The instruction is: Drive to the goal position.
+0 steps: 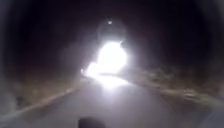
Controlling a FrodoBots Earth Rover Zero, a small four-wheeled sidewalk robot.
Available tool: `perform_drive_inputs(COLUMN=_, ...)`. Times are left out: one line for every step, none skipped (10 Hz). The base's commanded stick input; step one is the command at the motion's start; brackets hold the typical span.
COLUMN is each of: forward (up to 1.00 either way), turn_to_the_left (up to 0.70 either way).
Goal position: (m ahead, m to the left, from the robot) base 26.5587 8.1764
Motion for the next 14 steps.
perform_drive_inputs(forward=1.00, turn_to_the_left=0.02)
perform_drive_inputs(forward=1.00, turn_to_the_left=0.01)
perform_drive_inputs(forward=1.00, turn_to_the_left=0.01)
perform_drive_inputs(forward=1.00, turn_to_the_left=0.03)
perform_drive_inputs(forward=1.00, turn_to_the_left=0.03)
perform_drive_inputs(forward=1.00, turn_to_the_left=0.03)
perform_drive_inputs(forward=1.00, turn_to_the_left=0.05)
perform_drive_inputs(forward=1.00, turn_to_the_left=0.06)
perform_drive_inputs(forward=1.00, turn_to_the_left=0.08)
perform_drive_inputs(forward=1.00, turn_to_the_left=0.08)
perform_drive_inputs(forward=1.00, turn_to_the_left=0.08)
perform_drive_inputs(forward=1.00, turn_to_the_left=0.08)
perform_drive_inputs(forward=1.00, turn_to_the_left=0.08)
perform_drive_inputs(forward=1.00, turn_to_the_left=0.08)
